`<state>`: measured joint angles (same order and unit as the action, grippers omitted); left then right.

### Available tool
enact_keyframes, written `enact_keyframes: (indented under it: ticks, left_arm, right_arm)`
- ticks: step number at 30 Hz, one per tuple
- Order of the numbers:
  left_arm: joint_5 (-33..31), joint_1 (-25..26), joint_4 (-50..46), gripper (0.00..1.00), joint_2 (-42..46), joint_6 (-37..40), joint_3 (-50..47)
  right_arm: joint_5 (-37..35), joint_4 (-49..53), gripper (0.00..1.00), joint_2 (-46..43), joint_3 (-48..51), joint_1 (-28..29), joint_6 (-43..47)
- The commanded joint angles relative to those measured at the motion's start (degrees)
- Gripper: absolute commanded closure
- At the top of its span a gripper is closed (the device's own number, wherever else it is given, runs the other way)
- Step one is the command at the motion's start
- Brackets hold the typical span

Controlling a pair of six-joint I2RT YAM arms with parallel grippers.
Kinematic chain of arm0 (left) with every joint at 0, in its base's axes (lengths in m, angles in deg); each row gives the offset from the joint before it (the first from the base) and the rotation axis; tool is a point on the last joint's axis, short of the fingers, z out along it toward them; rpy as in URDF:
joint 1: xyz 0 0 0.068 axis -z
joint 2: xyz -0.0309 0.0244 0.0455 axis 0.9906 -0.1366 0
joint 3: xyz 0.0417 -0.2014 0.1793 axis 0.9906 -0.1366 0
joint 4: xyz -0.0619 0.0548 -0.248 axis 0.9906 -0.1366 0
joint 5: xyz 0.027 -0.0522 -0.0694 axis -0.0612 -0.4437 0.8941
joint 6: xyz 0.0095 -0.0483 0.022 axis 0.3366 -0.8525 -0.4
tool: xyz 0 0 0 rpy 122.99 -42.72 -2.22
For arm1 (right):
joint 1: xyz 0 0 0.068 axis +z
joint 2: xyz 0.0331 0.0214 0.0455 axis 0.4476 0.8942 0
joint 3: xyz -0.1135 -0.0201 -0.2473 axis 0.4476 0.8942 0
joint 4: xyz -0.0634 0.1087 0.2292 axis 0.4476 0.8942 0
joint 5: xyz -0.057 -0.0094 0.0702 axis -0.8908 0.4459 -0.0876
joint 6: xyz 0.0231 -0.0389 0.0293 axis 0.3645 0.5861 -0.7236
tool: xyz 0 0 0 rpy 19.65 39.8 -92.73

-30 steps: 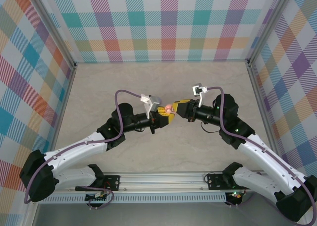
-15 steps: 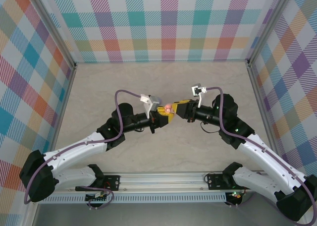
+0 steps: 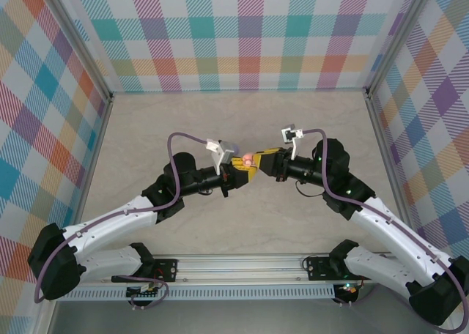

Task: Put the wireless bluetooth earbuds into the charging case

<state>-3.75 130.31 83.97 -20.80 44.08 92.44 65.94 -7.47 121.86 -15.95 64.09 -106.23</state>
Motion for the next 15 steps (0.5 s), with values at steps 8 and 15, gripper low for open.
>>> enact_keyframes:
  ticks: [8, 15]
  left_arm:
    - [0.07, 0.92, 1.72, 1.0, 2.12, -0.09, 1.31]
    - [0.4, 0.88, 1.56, 1.0, 2.05, -0.03, 1.42]
  right_arm:
    - [1.64, 2.17, 0.74, 0.29, -2.54, 0.74, 2.34]
    - [1.35, 3.5, 0.66, -0.13, -3.34, 0.91, 2.97]
